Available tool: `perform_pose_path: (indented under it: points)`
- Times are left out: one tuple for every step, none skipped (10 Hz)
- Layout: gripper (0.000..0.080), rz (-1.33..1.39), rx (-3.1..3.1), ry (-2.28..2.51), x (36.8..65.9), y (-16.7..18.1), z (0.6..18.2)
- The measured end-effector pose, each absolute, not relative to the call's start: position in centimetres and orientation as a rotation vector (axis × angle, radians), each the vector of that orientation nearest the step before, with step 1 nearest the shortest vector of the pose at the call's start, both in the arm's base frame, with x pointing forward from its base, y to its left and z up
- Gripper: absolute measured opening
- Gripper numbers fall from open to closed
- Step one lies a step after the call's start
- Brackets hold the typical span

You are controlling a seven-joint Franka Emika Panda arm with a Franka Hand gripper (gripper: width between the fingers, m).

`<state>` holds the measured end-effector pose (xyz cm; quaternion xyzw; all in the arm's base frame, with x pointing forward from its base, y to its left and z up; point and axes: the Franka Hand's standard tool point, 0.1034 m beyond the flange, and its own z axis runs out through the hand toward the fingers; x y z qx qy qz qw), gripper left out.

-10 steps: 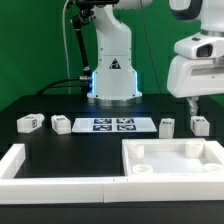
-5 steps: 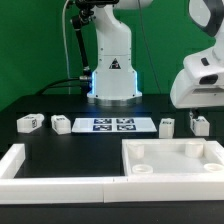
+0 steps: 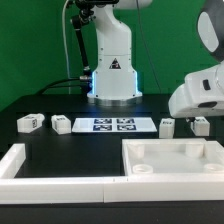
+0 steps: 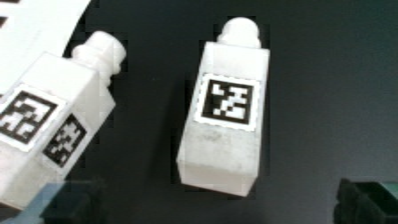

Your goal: Assemble square table

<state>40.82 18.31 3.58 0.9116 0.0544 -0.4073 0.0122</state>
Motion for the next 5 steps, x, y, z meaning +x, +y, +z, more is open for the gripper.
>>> perform_pose_path:
  points:
    - [0.0649, -1.271, 2.841, 0.169, 40.8, 18.3, 3.5]
    - [0.0649, -1.275, 2.838, 0.169, 40.6, 18.3, 3.4]
    - [0.0649, -1.303, 2.82, 0.106, 39.2, 18.6, 2.6]
    - [0.0649, -1.332, 2.801, 0.109, 37.7, 18.8, 1.7]
    - [0.0649, -1.342, 2.793, 0.116, 37.0, 18.8, 1.5]
